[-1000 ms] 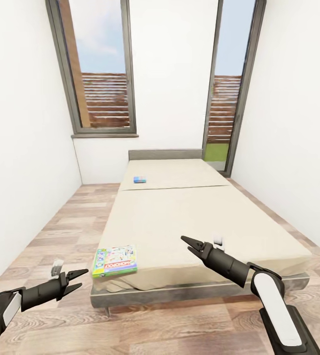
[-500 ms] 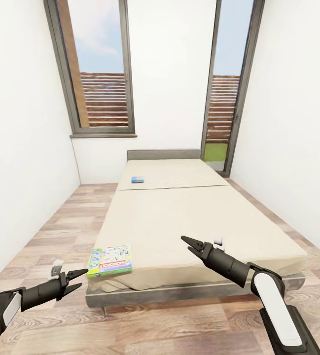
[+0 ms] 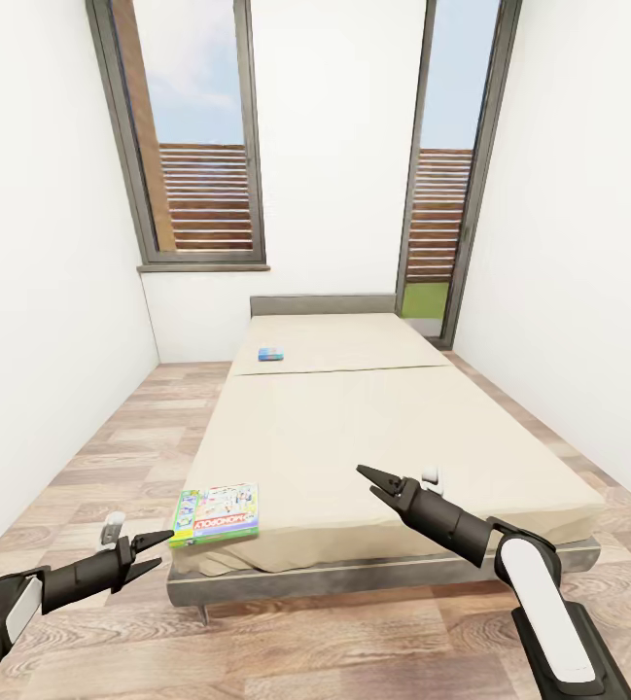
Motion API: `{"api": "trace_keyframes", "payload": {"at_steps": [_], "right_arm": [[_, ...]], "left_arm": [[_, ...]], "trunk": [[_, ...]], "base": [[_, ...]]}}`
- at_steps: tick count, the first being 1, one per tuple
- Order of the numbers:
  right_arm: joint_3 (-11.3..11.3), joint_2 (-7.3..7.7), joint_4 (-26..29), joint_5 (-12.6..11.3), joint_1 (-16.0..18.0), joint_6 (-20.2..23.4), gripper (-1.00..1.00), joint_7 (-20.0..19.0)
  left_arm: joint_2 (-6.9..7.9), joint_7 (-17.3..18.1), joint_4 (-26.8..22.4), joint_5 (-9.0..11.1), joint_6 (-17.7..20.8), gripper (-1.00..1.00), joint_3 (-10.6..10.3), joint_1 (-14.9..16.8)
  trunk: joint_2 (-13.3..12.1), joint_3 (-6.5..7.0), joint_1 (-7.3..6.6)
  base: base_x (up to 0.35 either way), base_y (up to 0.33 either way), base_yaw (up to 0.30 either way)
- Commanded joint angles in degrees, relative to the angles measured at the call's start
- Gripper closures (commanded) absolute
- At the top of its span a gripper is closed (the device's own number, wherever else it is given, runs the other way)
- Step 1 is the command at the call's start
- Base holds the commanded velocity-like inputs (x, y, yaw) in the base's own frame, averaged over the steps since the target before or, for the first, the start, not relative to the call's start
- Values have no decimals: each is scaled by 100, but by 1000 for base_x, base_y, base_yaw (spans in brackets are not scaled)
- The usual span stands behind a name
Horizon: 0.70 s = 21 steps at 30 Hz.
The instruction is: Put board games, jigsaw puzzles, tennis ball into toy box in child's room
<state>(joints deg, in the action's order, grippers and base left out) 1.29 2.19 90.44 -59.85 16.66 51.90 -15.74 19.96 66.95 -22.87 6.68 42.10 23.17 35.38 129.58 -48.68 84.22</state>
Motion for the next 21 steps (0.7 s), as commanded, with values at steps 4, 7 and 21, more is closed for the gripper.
{"api": "trace_keyframes", "payload": {"at_steps": [4,7,21], "right_arm": [[7,0,0,35,4,23,-100,-43],[10,-1,0,36,4,24,-100,-43],[4,-4,0,40,4,22,-100,-43]], "left_arm": [[0,11,2,6,44,-100,12,4],[0,11,2,4,44,-100,12,4],[0,12,2,13,44,-100,13,4]], "trunk": [[2,-6,-1],[2,-6,-1],[2,-6,-1]], "base": [[2,0,0],[88,49,0],[38,21,0]]}}
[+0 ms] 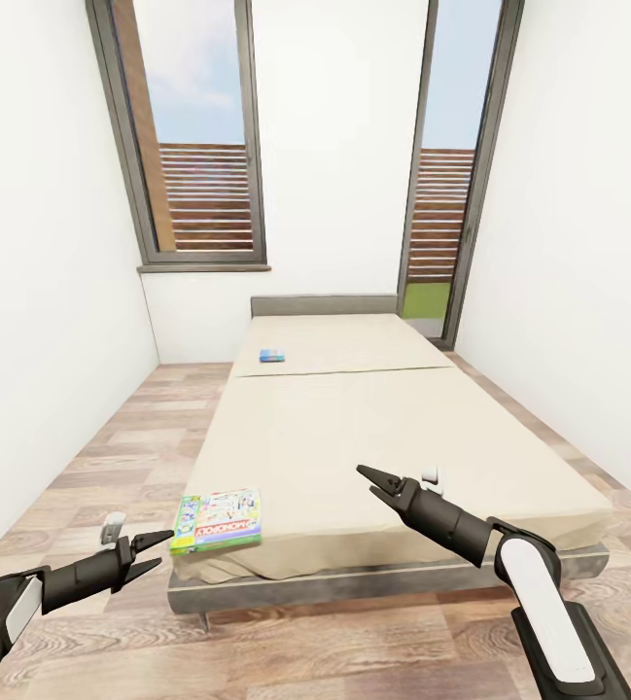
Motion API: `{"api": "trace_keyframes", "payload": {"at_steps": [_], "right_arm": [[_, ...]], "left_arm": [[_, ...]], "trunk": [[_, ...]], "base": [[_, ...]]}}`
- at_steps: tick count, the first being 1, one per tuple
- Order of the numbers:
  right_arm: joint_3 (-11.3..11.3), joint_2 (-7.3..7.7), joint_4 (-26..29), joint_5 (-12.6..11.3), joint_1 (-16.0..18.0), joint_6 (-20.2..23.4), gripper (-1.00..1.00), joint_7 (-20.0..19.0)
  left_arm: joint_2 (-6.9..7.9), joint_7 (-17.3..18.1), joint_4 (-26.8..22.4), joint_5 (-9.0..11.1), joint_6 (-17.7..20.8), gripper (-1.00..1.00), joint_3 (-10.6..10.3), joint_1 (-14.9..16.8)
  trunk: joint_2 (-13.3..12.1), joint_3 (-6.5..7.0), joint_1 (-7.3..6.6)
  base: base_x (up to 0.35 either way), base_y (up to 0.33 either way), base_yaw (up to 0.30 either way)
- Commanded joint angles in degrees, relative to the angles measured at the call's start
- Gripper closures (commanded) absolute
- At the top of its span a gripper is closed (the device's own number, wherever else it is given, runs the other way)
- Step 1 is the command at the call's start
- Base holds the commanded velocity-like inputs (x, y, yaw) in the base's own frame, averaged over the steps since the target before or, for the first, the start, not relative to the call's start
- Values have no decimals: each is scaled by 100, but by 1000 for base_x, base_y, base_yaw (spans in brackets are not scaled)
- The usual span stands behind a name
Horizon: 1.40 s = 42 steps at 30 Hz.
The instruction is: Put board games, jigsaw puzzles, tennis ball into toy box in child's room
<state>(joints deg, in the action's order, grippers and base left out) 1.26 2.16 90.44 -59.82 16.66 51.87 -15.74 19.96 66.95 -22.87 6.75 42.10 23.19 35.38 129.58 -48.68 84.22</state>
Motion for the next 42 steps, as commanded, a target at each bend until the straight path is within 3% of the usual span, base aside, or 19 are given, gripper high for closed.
{"api": "trace_keyframes", "payload": {"at_steps": [1,20,37,42], "right_arm": [[8,-2,0,36,4,25,-100,-43],[14,3,0,31,4,27,-100,-43],[15,3,0,31,4,25,-100,-43],[15,3,0,31,4,27,-100,-43]], "left_arm": [[-1,11,2,9,44,-100,13,4],[8,19,2,19,44,-100,19,4],[8,20,2,19,44,-100,19,4],[8,24,2,19,44,-100,19,4]], "trunk": [[2,-6,-1],[2,-6,-1],[684,-311,372],[684,-311,372]], "base": [[3,2,0],[0,0,0],[0,0,0],[0,0,0]]}}
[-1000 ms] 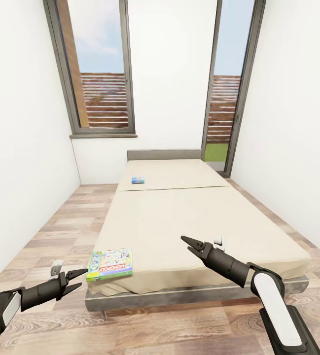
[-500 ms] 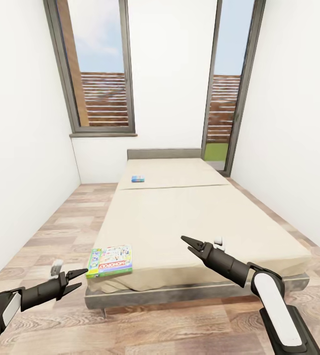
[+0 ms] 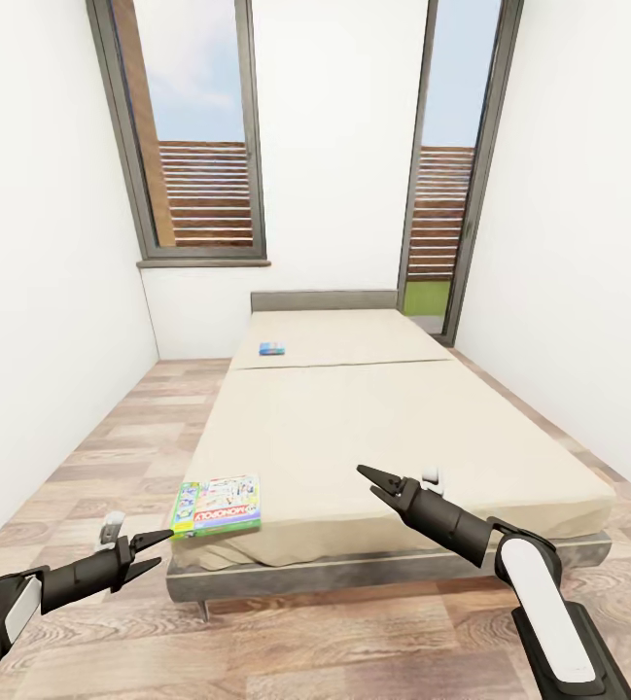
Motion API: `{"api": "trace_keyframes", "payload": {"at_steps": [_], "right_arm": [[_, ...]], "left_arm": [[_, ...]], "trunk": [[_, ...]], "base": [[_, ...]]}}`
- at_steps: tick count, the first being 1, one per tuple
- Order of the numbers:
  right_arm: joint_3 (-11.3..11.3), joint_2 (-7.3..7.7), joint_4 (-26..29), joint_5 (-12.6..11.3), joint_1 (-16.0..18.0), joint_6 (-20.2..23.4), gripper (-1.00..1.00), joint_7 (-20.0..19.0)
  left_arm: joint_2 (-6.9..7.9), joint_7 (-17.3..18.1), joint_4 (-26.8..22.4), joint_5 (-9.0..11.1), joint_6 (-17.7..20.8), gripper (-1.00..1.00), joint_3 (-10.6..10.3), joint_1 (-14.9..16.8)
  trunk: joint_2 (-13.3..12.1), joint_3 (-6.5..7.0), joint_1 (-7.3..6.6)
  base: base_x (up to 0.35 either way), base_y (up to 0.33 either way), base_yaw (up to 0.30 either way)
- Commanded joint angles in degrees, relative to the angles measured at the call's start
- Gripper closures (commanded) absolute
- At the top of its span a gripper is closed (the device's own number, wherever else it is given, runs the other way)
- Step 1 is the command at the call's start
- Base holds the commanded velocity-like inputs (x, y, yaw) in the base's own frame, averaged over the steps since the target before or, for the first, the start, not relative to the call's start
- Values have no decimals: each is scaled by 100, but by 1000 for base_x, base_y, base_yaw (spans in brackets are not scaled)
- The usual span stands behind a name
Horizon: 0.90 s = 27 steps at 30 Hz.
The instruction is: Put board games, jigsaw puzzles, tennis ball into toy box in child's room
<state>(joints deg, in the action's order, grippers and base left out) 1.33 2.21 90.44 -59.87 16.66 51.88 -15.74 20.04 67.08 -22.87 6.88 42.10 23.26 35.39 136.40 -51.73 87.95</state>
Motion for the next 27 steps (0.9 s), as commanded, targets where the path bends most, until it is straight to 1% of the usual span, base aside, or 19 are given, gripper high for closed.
{"api": "trace_keyframes", "payload": {"at_steps": [1,7,10,12,13,17,21,27], "right_arm": [[8,-1,0,37,4,25,-100,-43],[0,8,10,24,4,53,-100,-60],[-12,51,19,-35,4,185,-100,-135],[-17,54,22,-126,4,361,-100,-227],[-21,39,23,-239,4,550,-100,-350],[-14,47,26,-408,4,760,-100,-580],[-3,74,28,-492,4,812,-100,-703],[6,75,30,-518,4,807,-100,-848]], "left_arm": [[0,12,2,7,44,-100,12,3],[0,12,2,5,45,-100,12,3],[0,9,2,5,45,-100,12,3],[-2,8,2,6,44,-100,12,3],[-1,8,2,6,44,-100,12,3],[-1,7,2,6,44,-100,12,3],[-5,7,2,2,44,-100,10,3],[-5,7,2,-1,44,-100,11,3]], "trunk": [[2,-6,-1],[2,-6,-1],[2,-6,-1],[2,-6,-1],[2,-6,-1],[2,-6,-1],[2,-6,-1],[2,-6,-1]], "base": [[0,0,0],[0,0,0],[0,0,0],[0,0,0],[0,0,0],[0,0,0],[0,0,0],[0,0,0]]}}
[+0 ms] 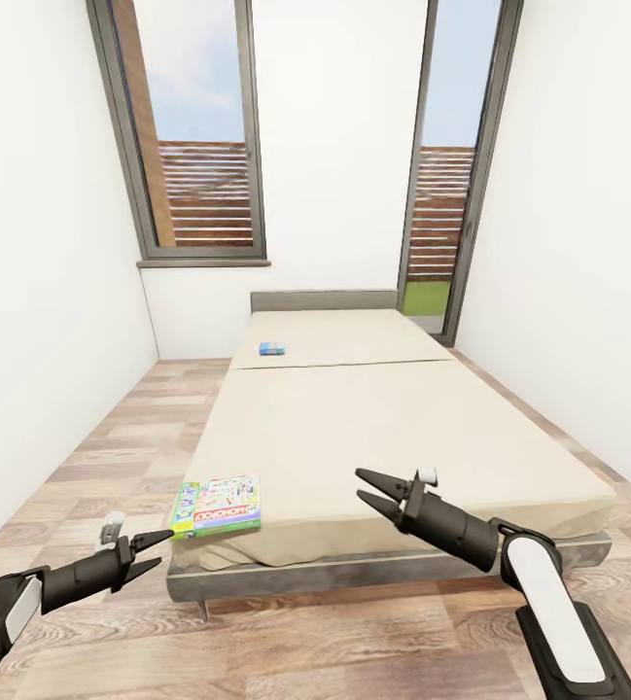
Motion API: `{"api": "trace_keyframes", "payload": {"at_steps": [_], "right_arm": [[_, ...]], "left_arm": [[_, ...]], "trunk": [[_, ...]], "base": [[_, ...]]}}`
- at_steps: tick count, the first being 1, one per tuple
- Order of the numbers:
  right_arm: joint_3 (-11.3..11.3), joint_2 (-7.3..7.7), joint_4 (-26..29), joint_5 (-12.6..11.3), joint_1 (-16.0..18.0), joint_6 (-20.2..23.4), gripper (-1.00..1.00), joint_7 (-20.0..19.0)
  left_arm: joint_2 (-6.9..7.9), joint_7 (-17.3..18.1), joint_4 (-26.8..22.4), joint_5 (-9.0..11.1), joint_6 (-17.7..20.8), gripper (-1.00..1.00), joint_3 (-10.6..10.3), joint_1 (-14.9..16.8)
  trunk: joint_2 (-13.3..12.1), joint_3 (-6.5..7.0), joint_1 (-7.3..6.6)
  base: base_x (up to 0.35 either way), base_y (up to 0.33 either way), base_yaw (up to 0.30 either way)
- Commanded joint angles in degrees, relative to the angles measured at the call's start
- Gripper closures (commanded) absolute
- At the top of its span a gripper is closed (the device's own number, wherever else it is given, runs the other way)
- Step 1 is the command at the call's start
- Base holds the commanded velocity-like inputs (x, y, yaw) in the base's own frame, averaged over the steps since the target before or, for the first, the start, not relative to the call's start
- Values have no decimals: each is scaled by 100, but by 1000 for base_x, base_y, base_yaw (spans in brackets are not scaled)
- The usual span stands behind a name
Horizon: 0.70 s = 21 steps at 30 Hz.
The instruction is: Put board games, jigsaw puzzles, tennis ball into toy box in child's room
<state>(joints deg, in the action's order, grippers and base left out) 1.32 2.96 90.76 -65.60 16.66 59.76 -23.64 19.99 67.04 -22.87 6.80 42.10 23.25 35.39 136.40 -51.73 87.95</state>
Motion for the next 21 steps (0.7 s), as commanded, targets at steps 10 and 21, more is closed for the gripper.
{"api": "trace_keyframes", "payload": {"at_steps": [10,21], "right_arm": [[9,-5,3,65,4,-15,-100,-103],[9,-25,-3,65,4,-17,-100,-71]], "left_arm": [[3,11,2,6,44,-100,13,3],[1,11,2,1,44,-100,10,3]], "trunk": [[2,-6,-1],[2,-6,-1]], "base": [[52,10,0],[105,24,0]]}}
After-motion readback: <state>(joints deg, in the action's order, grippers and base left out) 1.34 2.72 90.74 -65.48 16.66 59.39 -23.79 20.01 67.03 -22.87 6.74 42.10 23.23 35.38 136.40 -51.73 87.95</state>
